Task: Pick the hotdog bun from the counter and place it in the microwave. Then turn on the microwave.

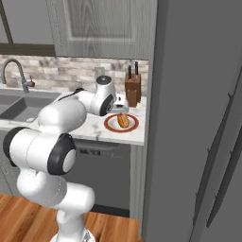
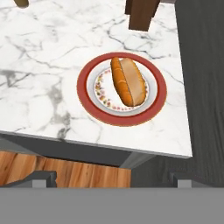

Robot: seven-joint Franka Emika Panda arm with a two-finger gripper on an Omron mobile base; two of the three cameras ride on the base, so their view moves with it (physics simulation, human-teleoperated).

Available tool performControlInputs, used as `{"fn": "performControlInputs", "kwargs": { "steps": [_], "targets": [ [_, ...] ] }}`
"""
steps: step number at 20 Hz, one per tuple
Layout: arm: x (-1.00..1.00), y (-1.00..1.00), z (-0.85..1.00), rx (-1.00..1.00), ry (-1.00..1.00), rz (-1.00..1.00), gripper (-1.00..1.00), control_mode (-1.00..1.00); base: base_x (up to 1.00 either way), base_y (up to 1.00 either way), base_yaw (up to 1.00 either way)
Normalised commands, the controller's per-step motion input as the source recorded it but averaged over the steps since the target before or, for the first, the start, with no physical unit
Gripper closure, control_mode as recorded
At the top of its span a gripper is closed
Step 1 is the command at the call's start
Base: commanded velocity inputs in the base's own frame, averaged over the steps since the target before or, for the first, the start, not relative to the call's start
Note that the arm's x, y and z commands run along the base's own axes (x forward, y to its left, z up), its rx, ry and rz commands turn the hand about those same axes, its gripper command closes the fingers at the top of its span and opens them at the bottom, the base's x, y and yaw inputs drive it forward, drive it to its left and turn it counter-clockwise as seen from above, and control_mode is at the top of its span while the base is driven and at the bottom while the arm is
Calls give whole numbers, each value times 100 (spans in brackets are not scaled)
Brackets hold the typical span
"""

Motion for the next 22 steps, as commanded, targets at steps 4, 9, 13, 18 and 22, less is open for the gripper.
{"fn": "performControlInputs", "kwargs": {
  "steps": [4, 9, 13, 18, 22],
  "targets": [
    [29, -6, -19, 0, 1, 3, -100, -100, 0, 0, 0],
    [27, -6, -21, 0, 0, 2, -100, -100, 0, 0, 0],
    [24, -5, -20, 0, 0, 2, -100, -100, 0, 0, 0],
    [23, -3, -22, 1, 0, 2, -100, -100, 0, 0, 0],
    [20, -2, -22, 2, 0, 2, -100, -100, 0, 0, 0]
  ]
}}
